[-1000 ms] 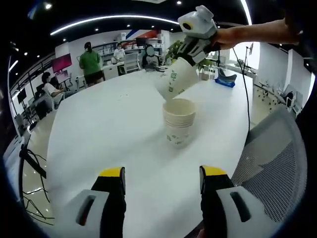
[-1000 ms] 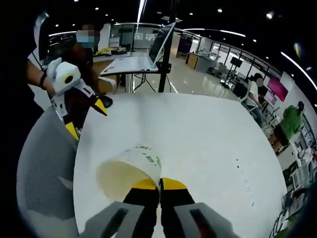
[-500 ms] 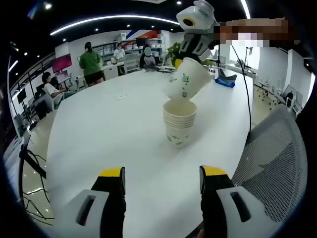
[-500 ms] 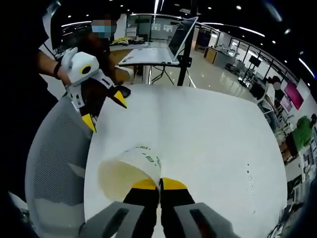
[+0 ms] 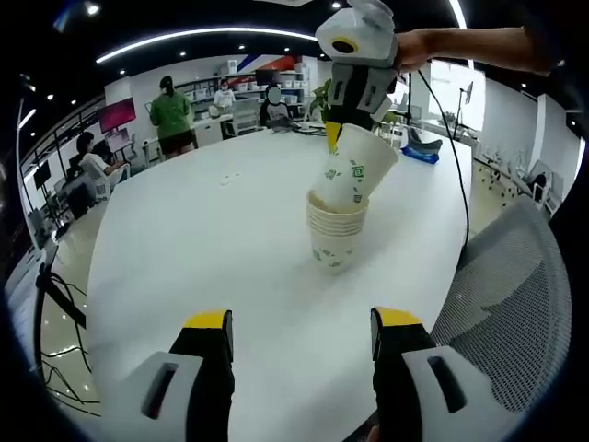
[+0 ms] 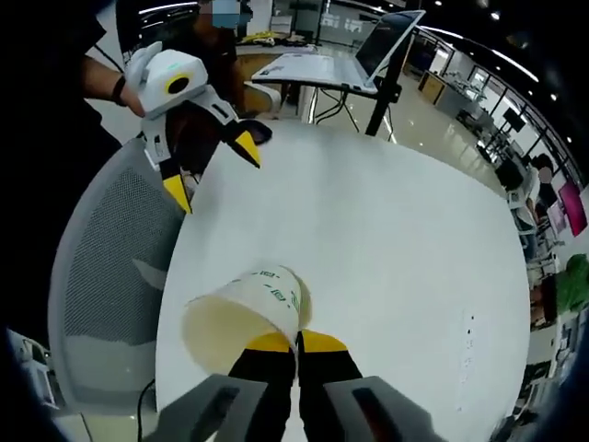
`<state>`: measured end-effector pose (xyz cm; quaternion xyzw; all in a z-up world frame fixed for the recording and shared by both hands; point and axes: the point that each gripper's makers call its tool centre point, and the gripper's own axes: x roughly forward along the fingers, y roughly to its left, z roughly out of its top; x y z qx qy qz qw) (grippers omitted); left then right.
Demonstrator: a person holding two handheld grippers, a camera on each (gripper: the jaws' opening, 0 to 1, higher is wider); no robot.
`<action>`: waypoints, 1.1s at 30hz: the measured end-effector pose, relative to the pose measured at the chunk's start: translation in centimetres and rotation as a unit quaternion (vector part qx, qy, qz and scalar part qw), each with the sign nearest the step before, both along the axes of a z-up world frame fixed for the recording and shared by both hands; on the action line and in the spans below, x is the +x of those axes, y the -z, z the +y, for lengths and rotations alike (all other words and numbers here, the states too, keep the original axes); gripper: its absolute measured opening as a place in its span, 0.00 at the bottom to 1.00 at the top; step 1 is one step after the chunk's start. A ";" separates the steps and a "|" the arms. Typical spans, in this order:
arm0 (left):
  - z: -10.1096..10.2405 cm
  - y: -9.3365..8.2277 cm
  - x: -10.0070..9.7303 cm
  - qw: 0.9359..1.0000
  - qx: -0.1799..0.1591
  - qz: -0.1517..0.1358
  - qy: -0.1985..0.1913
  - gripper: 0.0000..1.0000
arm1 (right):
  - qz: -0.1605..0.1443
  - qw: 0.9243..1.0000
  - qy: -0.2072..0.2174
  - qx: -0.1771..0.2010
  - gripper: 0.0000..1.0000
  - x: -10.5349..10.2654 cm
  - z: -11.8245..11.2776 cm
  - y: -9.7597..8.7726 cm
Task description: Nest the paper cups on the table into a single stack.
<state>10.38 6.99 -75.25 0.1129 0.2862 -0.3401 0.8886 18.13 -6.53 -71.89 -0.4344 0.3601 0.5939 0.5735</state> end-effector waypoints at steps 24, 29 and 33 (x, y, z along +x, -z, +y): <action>0.3 -0.3 -0.1 1.000 -0.004 -0.002 -0.004 0.59 | 0.014 0.998 -0.010 -0.067 0.00 0.7 0.4 1.7; 0.4 -0.3 -0.3 1.000 -0.004 -0.001 -0.005 0.59 | 0.014 0.998 -0.005 -0.067 0.00 0.7 0.6 1.6; 0.3 -0.3 -0.5 1.000 -0.005 -0.001 -0.004 0.59 | 0.015 0.998 -0.004 -0.064 0.02 0.5 0.7 1.4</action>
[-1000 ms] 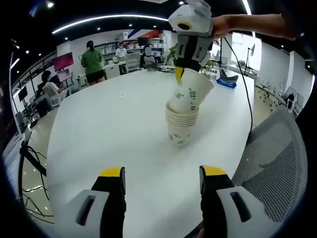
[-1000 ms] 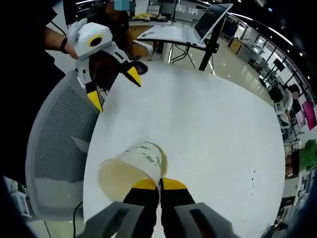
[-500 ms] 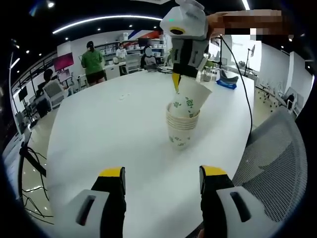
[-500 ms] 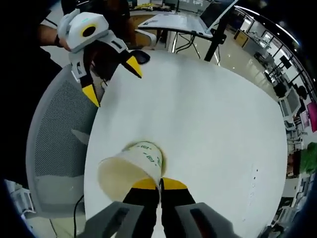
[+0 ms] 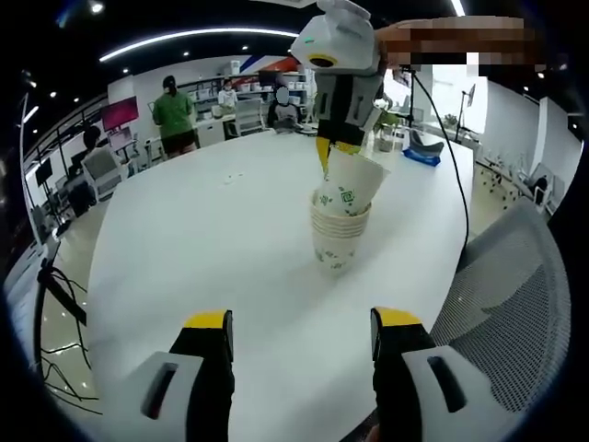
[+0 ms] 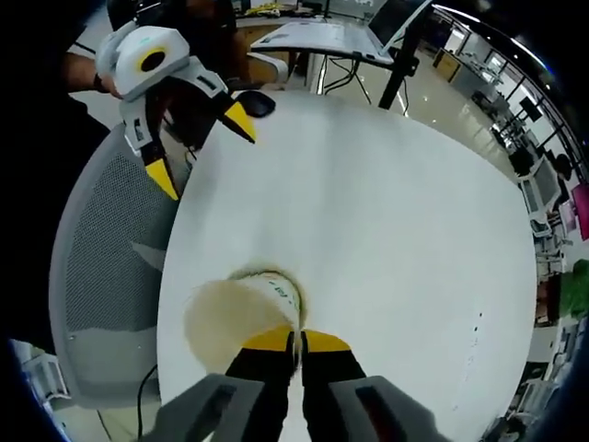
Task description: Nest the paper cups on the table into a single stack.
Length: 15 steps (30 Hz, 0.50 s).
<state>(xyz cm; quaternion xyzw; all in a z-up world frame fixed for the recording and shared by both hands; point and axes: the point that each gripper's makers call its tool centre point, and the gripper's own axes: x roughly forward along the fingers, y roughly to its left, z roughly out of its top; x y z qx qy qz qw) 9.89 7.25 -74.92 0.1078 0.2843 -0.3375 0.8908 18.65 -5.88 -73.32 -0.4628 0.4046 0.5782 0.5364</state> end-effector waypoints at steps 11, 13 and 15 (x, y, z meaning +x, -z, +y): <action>-0.5 0.0 0.0 1.000 0.001 0.000 0.005 0.59 | -0.003 0.999 0.020 0.025 0.10 -0.1 -0.2 -0.2; -0.6 -0.1 0.0 1.000 0.001 0.000 0.008 0.59 | -0.005 0.999 0.025 0.037 0.15 0.0 -0.3 -0.2; -0.9 -0.2 0.0 1.000 0.002 0.000 0.012 0.59 | -0.004 0.998 0.035 0.050 0.22 0.1 -0.6 -0.3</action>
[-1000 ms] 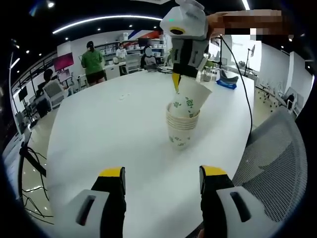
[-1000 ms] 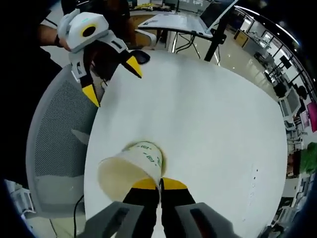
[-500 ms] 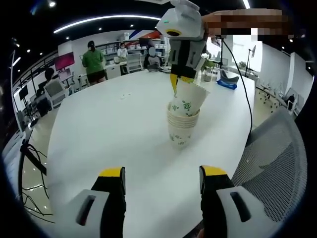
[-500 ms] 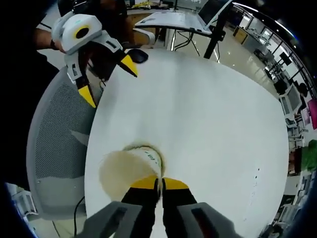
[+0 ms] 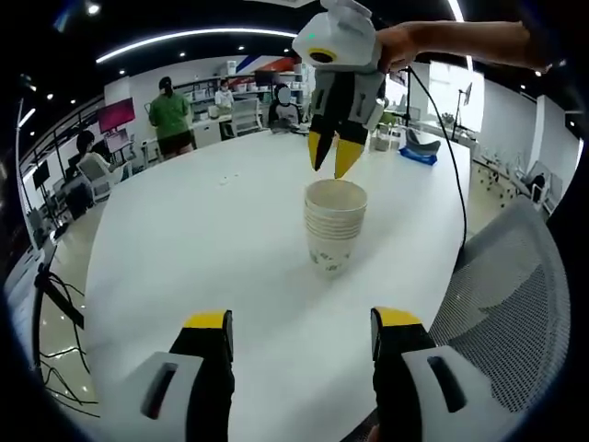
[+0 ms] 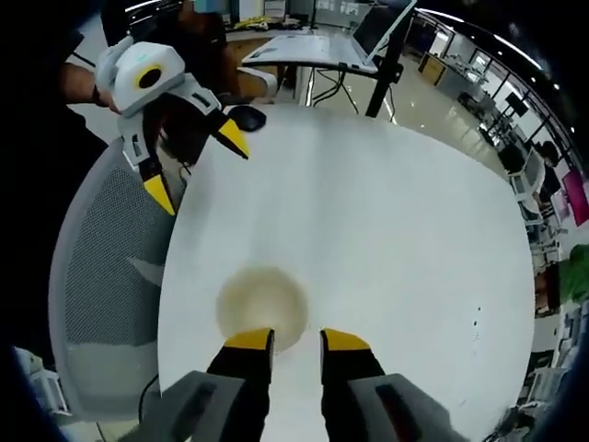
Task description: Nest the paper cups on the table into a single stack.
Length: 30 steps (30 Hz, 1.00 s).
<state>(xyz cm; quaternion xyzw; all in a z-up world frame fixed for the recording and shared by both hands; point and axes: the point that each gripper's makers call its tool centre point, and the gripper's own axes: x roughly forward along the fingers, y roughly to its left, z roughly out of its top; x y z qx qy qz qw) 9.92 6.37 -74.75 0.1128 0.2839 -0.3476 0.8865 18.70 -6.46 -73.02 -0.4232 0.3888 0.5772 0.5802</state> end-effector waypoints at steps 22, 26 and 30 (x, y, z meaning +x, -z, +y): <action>-5.1 1.6 3.0 0.992 0.052 0.001 0.117 0.62 | -0.014 0.990 0.089 0.105 0.59 -3.2 -2.4 2.4; -6.6 1.8 3.9 0.989 0.057 0.003 0.137 0.62 | -0.021 0.989 0.095 0.110 0.61 -2.9 -2.0 4.2; -7.7 2.5 4.9 0.986 0.065 0.008 0.155 0.60 | -0.023 0.988 0.101 0.114 0.60 -2.7 -1.6 5.2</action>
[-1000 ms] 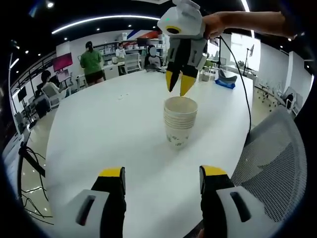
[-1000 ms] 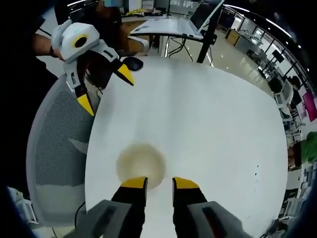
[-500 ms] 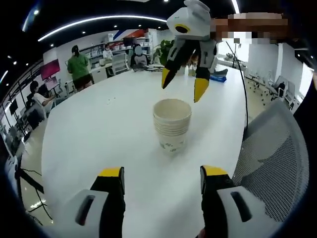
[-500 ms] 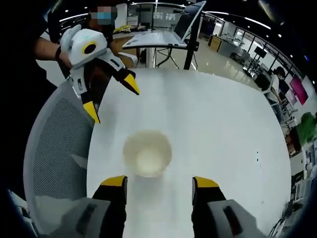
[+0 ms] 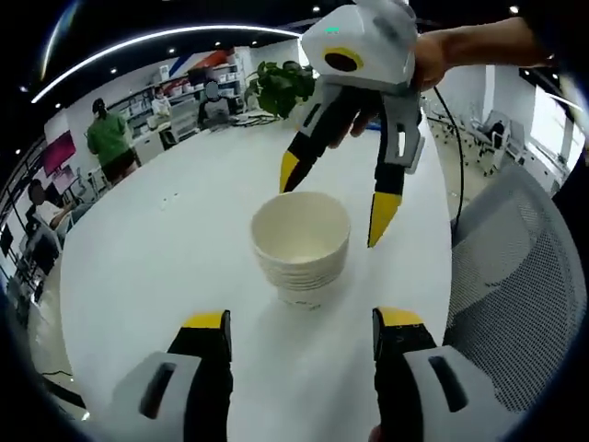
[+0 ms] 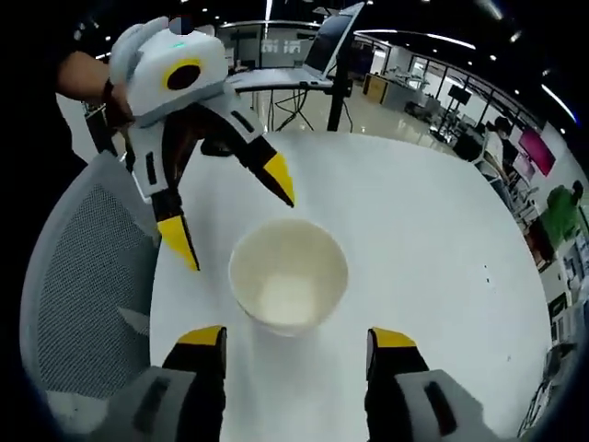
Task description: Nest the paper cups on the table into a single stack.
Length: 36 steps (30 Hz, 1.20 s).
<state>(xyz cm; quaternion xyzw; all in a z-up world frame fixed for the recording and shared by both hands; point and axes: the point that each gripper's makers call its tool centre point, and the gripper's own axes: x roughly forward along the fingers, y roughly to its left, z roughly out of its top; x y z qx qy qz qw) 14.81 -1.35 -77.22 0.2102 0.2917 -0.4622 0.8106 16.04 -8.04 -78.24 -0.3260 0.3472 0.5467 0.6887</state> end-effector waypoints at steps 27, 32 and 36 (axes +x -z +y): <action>-0.9 0.9 5.4 0.998 0.051 -0.012 0.045 0.34 | -0.020 0.999 -0.003 0.031 0.34 4.2 3.0 0.0; -0.3 0.6 7.4 0.997 0.057 -0.019 0.044 0.35 | -0.020 0.999 0.009 0.037 0.33 6.1 3.8 0.1; 0.2 0.7 8.9 0.997 0.065 -0.019 0.044 0.35 | -0.021 0.999 0.016 0.038 0.33 7.1 4.1 0.1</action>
